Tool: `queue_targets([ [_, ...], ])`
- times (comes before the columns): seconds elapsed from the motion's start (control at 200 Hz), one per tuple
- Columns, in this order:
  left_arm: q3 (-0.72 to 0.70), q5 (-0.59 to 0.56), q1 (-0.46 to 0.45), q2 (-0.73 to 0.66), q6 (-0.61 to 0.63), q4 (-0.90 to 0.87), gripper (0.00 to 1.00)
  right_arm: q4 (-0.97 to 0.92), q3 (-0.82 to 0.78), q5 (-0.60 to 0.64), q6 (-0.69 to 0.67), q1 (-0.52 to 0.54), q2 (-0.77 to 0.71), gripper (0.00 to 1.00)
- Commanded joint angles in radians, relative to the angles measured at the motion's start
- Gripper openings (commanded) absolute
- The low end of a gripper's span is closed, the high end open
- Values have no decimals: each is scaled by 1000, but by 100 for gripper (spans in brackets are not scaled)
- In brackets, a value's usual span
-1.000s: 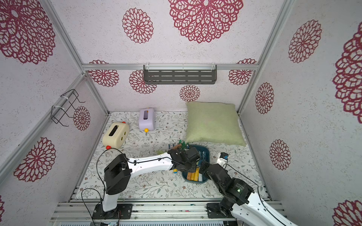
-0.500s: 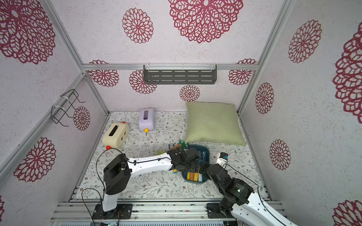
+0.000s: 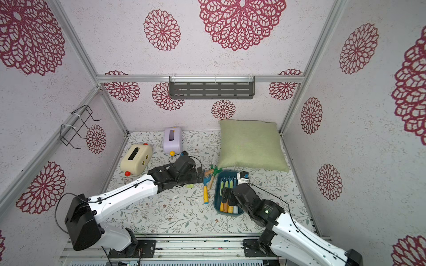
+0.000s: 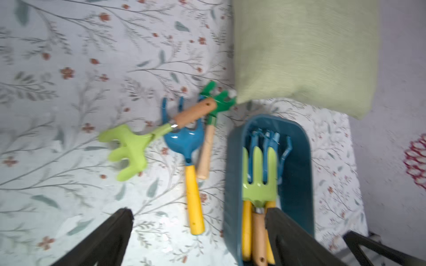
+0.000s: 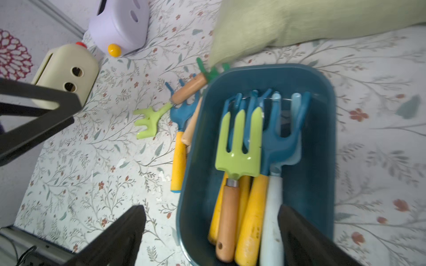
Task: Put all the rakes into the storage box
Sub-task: Adjust the rake at the center of the board.
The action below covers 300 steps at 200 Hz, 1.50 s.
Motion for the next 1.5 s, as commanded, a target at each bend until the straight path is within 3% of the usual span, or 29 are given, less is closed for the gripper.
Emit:
queue_targets([
  [0.0, -75, -9, 90, -49, 49, 35, 97, 119, 88, -122, -135, 2, 131, 96],
  [0.25, -284, -82, 242, -190, 82, 164, 97, 119, 282, -203, -236, 1, 461, 92],
  [0.5, -448, -132, 315, -300, 134, 295, 97, 11, 476, -197, -251, -1, 713, 87],
  [0.66, -462, -91, 332, -340, 149, 295, 97, -56, 632, -163, -348, -34, 876, 86],
  [1.086, -470, -64, 344, -328, 168, 294, 97, -186, 1038, -295, -595, -174, 1274, 87],
  [1.211, -468, -67, 344, -325, 173, 293, 97, -248, 1088, -331, -620, -170, 1330, 87],
  [1.496, -463, -66, 347, -307, 177, 295, 97, -243, 963, -336, -599, -60, 1249, 87],
])
